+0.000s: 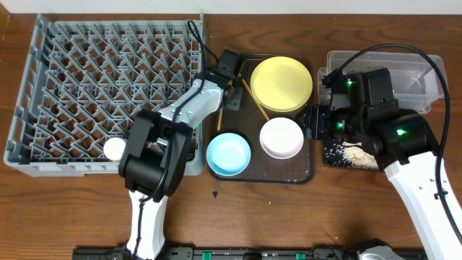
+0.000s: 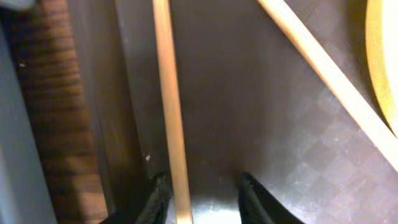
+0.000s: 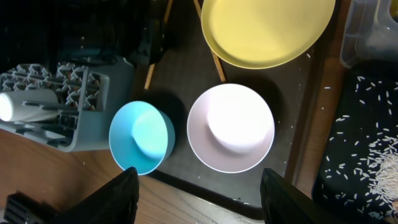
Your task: Sort waste into correct bins and load items into the dishwasher
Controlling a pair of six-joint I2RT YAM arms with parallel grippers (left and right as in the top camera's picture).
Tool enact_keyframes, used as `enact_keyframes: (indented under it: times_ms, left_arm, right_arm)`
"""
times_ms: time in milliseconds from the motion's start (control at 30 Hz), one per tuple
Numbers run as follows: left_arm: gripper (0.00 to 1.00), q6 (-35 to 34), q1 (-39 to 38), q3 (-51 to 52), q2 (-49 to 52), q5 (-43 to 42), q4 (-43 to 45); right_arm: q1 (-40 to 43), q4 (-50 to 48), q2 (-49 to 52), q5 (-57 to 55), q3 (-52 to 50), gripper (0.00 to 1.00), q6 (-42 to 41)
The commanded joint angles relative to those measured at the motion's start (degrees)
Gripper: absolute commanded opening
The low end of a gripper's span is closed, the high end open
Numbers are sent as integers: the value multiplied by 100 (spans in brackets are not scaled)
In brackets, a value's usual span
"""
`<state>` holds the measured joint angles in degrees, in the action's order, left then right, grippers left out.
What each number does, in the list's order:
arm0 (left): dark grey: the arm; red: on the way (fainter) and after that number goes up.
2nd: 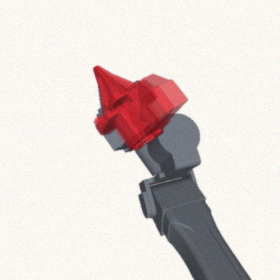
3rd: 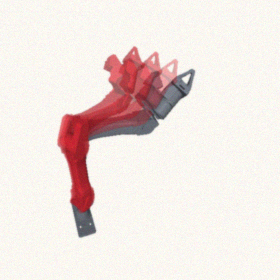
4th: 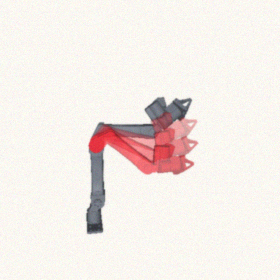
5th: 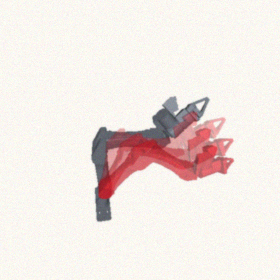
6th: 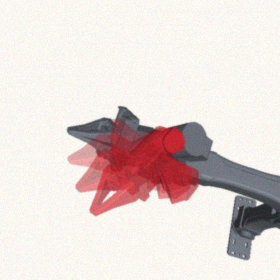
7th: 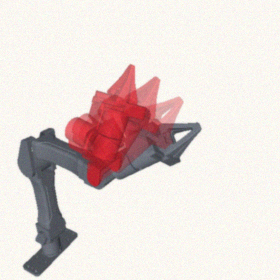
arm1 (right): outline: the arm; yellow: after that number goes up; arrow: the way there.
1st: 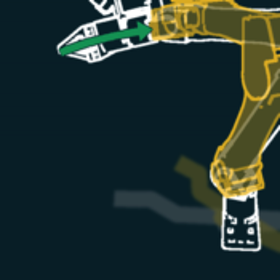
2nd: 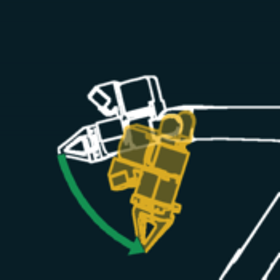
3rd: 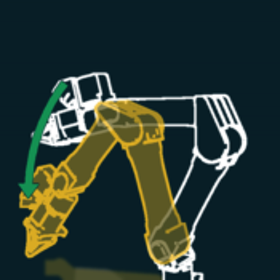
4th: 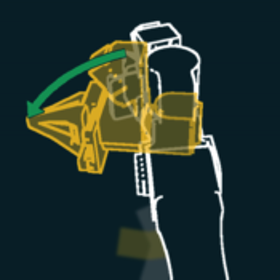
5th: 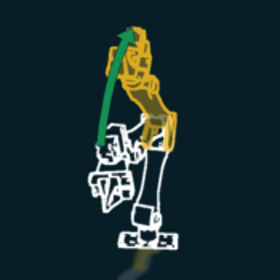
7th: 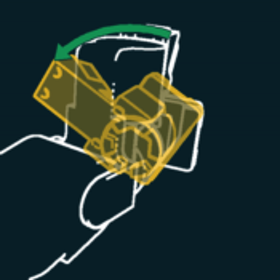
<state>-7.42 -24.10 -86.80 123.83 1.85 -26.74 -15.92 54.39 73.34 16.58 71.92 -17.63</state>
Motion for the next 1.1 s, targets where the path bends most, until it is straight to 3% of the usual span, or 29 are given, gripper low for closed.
enact_keyframes:
  times_ms: [0,167,300,500,900,1067]
  left_arm:
    - [31,52,11,33,278,-168,-87]
    - [15,-11,13,33,278,-385,-240]
    - [8,-11,24,33,275,-597,-365]
    - [8,-13,55,-186,85,-595,-625]
    - [8,-11,461,-376,-1790,-568,-1464]
    - [8,-9,857,-376,-2100,-332,-1845]
  right_arm:
    - [9,4,-26,42,50,60,-57]
    - [11,7,-26,42,50,60,-57]
    - [11,4,-26,42,50,60,-57]
    - [11,9,-26,42,50,60,-57]
    - [11,11,-26,42,50,59,-57]
    - [11,13,-26,42,50,59,-57]
